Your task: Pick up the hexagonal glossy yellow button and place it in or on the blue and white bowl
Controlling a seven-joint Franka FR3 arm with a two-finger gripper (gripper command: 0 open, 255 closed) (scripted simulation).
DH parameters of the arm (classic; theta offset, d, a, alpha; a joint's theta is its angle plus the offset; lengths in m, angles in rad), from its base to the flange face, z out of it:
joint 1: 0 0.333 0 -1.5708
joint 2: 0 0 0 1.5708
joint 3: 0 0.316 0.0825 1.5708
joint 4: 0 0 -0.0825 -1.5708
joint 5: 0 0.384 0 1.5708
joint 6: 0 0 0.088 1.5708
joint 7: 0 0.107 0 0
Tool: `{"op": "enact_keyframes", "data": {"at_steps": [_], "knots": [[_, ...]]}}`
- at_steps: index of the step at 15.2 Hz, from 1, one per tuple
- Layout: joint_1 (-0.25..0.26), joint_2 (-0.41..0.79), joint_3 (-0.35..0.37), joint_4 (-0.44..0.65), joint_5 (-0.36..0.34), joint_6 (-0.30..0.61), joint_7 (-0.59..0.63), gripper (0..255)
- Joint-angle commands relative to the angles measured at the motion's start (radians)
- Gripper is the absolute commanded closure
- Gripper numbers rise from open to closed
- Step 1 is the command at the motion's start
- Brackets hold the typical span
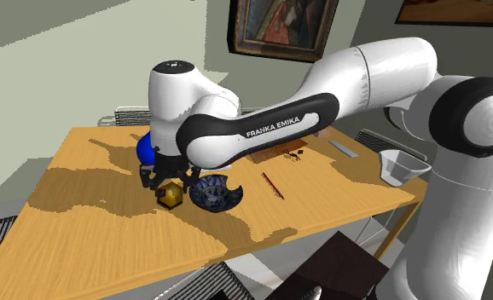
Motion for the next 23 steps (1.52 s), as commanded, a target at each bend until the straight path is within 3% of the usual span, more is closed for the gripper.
{"op": "enact_keyframes", "data": {"at_steps": [1, 2, 14, 23], "knots": [[-0.002, -0.008, 0.003, 0.018, 0.01, -0.023, -0.01, 255], [-0.002, -0.01, 0.003, 0.021, 0.011, -0.028, -0.012, 255], [-0.216, -0.218, -0.089, -0.222, 0.187, 0.101, -0.359, 255], [-0.211, -0.165, -0.093, -0.29, 0.136, 0.21, -0.315, 255]]}}
